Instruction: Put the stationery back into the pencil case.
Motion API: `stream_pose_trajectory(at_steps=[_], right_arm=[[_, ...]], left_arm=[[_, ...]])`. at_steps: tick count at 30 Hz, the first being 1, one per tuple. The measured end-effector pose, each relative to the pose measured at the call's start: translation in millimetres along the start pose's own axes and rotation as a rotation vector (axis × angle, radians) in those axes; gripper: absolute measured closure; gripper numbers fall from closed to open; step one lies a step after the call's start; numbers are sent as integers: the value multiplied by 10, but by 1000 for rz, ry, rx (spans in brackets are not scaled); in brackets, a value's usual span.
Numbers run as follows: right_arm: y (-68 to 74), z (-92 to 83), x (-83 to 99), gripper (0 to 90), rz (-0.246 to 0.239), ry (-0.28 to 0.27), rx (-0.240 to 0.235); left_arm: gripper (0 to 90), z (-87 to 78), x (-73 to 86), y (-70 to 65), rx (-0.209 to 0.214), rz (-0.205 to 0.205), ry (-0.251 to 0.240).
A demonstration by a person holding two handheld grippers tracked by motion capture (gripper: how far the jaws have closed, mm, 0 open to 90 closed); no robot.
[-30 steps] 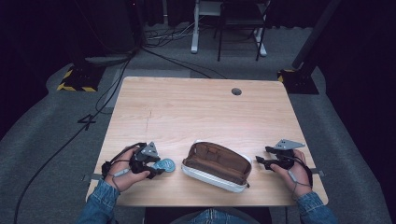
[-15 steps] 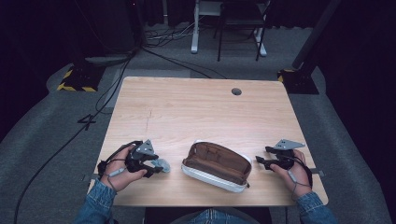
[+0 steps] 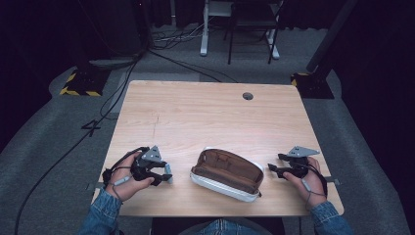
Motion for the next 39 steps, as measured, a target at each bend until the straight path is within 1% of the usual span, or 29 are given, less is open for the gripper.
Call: stream_pose_trajectory(at_steps=[11,16,19,24,35,39], right_arm=[[0,0,0,335,0,0,0],[0,0,0,335,1,0,0],[-1,0,0,334,1,0,0],[0,0,0,335,1,-1,0],[0,0,0,335,1,-1,0],[0,0,0,334,0,-1,0]], left_arm=[[488,-51,-37,-41,5,8,-12],[488,-111,-82,-74,9,12,-33],[488,-176,-141,-104,7,24,-46],[488,-225,-210,-134,6,41,-55],[488,-373,-389,-181,4,44,-86],[488,-417,-494,-241,10,63,-104]])
Point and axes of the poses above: each handheld gripper's, and its own axes: z roughly forward along the jaws, x roughly out of its underside, y roughly to its left, the point moved 7 cm from there along z, roughly forward along the jaws, and after that the axes turned 7 degrees about -z, right-handed, at the moved point
